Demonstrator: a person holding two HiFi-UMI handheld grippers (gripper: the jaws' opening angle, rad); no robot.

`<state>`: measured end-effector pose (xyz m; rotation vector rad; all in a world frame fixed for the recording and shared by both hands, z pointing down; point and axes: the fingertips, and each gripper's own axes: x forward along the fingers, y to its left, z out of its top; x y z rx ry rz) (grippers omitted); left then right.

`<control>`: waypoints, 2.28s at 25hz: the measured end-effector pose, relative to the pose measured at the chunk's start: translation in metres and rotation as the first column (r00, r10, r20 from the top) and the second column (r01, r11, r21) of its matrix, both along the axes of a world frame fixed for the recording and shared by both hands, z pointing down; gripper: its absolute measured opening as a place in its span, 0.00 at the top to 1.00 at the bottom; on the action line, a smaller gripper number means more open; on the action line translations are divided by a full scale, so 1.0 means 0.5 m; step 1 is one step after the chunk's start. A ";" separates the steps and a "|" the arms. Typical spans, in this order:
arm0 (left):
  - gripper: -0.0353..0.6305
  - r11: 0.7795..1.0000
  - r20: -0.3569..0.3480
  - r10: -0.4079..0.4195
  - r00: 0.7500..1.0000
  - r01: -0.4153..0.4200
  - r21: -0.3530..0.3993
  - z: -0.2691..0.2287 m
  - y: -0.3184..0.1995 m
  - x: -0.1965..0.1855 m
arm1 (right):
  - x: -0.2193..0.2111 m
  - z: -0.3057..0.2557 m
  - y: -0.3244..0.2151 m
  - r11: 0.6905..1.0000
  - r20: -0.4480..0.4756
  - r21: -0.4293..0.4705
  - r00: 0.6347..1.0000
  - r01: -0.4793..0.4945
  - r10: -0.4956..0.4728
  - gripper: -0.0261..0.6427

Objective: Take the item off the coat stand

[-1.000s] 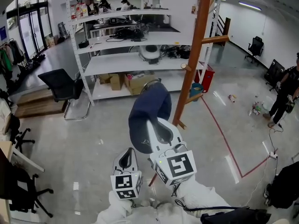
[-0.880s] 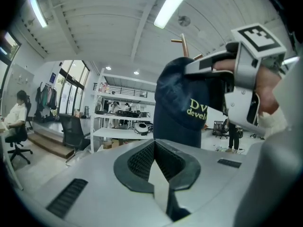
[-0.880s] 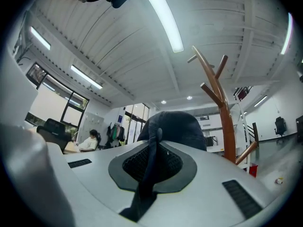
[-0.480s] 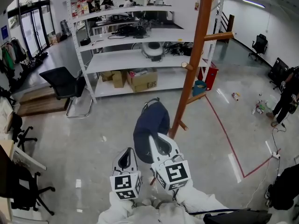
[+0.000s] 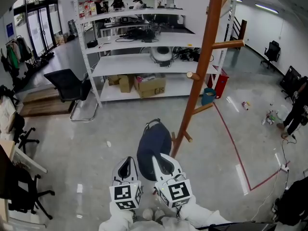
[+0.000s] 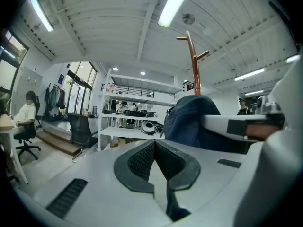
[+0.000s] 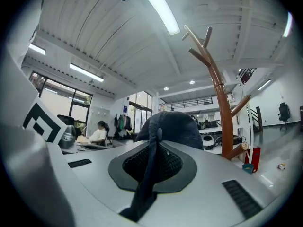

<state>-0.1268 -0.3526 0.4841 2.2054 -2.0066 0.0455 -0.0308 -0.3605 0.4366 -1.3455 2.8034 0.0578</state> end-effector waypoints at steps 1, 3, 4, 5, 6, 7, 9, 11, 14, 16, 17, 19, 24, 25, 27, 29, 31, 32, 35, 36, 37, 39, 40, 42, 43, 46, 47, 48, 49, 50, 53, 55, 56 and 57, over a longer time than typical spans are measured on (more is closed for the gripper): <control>0.95 1.000 -0.003 -0.011 1.000 0.011 0.000 0.001 0.001 -0.005 | 0.004 0.000 0.004 1.000 -0.005 0.006 1.000 0.000 0.000 0.93; 0.95 1.000 -0.008 -0.023 1.000 0.023 0.008 -0.003 0.000 -0.009 | 0.016 0.002 0.007 1.000 -0.011 0.014 1.000 -0.011 0.011 0.93; 0.95 1.000 -0.008 -0.022 1.000 0.022 0.015 -0.008 0.000 -0.008 | 0.021 0.004 0.006 1.000 -0.008 0.014 1.000 -0.016 0.016 0.93; 0.95 1.000 -0.007 -0.019 1.000 0.019 0.022 -0.013 0.000 -0.007 | 0.024 0.006 0.006 1.000 -0.004 0.009 1.000 -0.020 0.020 0.93; 0.95 0.999 -0.005 -0.014 1.000 0.014 0.029 -0.017 0.001 -0.005 | 0.026 0.007 0.007 1.000 -0.002 0.003 1.000 -0.022 0.022 0.93; 0.95 0.999 -0.004 -0.009 1.000 0.009 0.034 -0.019 0.001 -0.003 | 0.027 0.008 0.010 1.000 -0.002 -0.002 1.000 -0.022 0.022 0.93; 0.95 0.999 -0.007 0.001 1.000 0.000 0.041 -0.021 0.001 0.002 | 0.030 0.007 0.016 1.000 -0.004 -0.002 1.000 -0.026 0.026 0.93; 0.95 0.999 -0.017 0.013 1.000 -0.012 0.052 -0.028 0.002 0.010 | 0.031 0.001 0.023 0.999 -0.010 0.008 0.999 -0.033 0.033 0.93; 0.95 0.997 -0.024 0.036 0.999 -0.034 0.076 -0.046 0.014 0.020 | 0.029 -0.013 0.036 0.998 -0.019 0.033 0.999 -0.047 0.047 0.93; 0.95 0.996 -0.027 0.052 0.998 -0.049 0.080 -0.051 0.027 0.026 | 0.030 -0.017 0.046 0.998 -0.019 0.035 0.998 -0.060 0.061 0.93; 0.95 0.995 -0.027 0.060 0.998 -0.057 0.079 -0.051 0.034 0.029 | 0.031 -0.016 0.052 0.997 -0.017 0.030 0.998 -0.067 0.067 0.93; 0.95 0.995 -0.028 0.073 0.997 -0.071 0.075 -0.052 0.048 0.033 | 0.034 -0.014 0.064 0.997 -0.015 0.018 0.997 -0.079 0.079 0.93; 0.95 0.993 -0.035 0.097 0.995 -0.094 0.078 -0.058 0.081 0.038 | 0.035 -0.013 0.095 0.995 -0.017 0.010 0.995 -0.099 0.099 0.93; 0.95 0.992 -0.036 0.104 0.994 -0.100 0.080 -0.060 0.089 0.040 | 0.036 -0.013 0.102 0.995 -0.020 0.010 0.994 -0.104 0.104 0.93; 0.95 0.990 -0.036 0.118 0.992 -0.114 0.084 -0.062 0.109 0.043 | 0.036 -0.011 0.118 0.993 -0.021 0.008 0.993 -0.117 0.117 0.93; 0.95 0.988 -0.035 0.131 0.991 -0.128 0.085 -0.061 0.132 0.046 | 0.037 -0.008 0.140 0.991 -0.017 0.004 0.991 -0.130 0.130 0.93; 0.95 0.987 -0.036 0.141 0.989 -0.138 0.086 -0.059 0.152 0.047 | 0.038 -0.006 0.161 0.990 -0.013 0.002 0.990 -0.140 0.140 0.93; 0.95 0.986 -0.038 0.145 0.989 -0.142 0.087 -0.059 0.161 0.047 | 0.039 -0.007 0.171 0.990 -0.011 0.002 0.990 -0.144 0.144 0.93; 0.95 0.984 -0.048 0.160 0.986 -0.155 0.090 -0.060 0.197 0.047 | 0.036 -0.012 0.206 0.988 -0.011 0.011 0.988 -0.156 0.156 0.93; 0.95 0.983 -0.051 0.166 0.985 -0.162 0.089 -0.060 0.212 0.049 | 0.037 -0.014 0.219 0.987 -0.014 0.014 0.987 -0.163 0.163 0.93; 0.95 0.982 -0.054 0.175 0.983 -0.170 0.086 -0.058 0.227 0.052 | 0.040 -0.014 0.232 0.985 -0.016 0.015 0.985 -0.171 0.171 0.93; 0.95 0.978 -0.052 0.194 0.980 -0.189 0.083 -0.053 0.256 0.060 | 0.046 -0.008 0.255 0.982 -0.023 0.010 0.982 -0.188 0.188 0.93; 0.95 0.976 -0.048 0.203 0.978 -0.199 0.084 -0.052 0.269 0.065 | 0.049 -0.003 0.267 0.981 -0.026 0.007 0.980 -0.195 0.195 0.93; 0.95 0.972 -0.039 0.221 0.975 -0.216 0.091 -0.056 0.292 0.074 | 0.055 0.004 0.288 0.978 -0.027 0.001 0.978 -0.208 0.208 0.93; 0.95 0.970 -0.037 0.228 0.973 -0.224 0.096 -0.061 0.303 0.078 | 0.058 0.005 0.297 0.977 -0.026 -0.001 0.976 -0.214 0.214 0.93; 0.95 0.964 -0.041 0.249 0.968 -0.244 0.103 -0.070 0.337 0.092 | 0.067 0.006 0.321 0.974 -0.031 0.000 0.973 -0.227 0.227 0.93; 0.95 0.964 -0.047 0.253 0.966 -0.247 0.101 -0.068 0.349 0.097 | 0.072 0.008 0.329 0.973 -0.033 0.002 0.973 -0.230 0.230 0.93; 0.95 0.964 -0.053 0.255 0.965 -0.249 0.097 -0.064 0.360 0.103 | 0.077 0.010 0.336 0.973 -0.033 0.003 0.972 -0.232 0.232 0.93; 0.95 0.964 -0.058 0.256 0.965 -0.251 0.091 -0.060 0.370 0.107 | 0.083 0.013 0.342 0.972 -0.031 0.001 0.972 -0.234 0.234 0.93; 0.95 0.964 -0.061 0.258 0.964 -0.252 0.087 -0.057 0.378 0.111 | 0.087 0.016 0.348 0.972 -0.028 -0.002 0.971 -0.236 0.236 0.93; 0.95 0.963 -0.050 0.259 0.965 -0.255 0.084 -0.060 0.393 0.121 | 0.100 0.024 0.355 0.970 -0.017 -0.017 0.970 -0.244 0.243 0.93; 0.95 0.963 -0.038 0.260 0.965 -0.256 0.085 -0.068 0.394 0.132 | 0.110 0.024 0.354 0.968 -0.011 -0.027 0.968 -0.251 0.251 0.93; 0.95 0.962 -0.033 0.263 0.964 -0.260 0.086 -0.072 0.393 0.141 | 0.116 0.021 0.354 0.967 -0.009 -0.027 0.968 -0.252 0.251 0.93; 0.95 0.960 -0.027 0.268 0.963 -0.265 0.089 -0.077 0.390 0.150 | 0.122 0.015 0.353 0.968 -0.010 -0.021 0.968 -0.251 0.250 0.93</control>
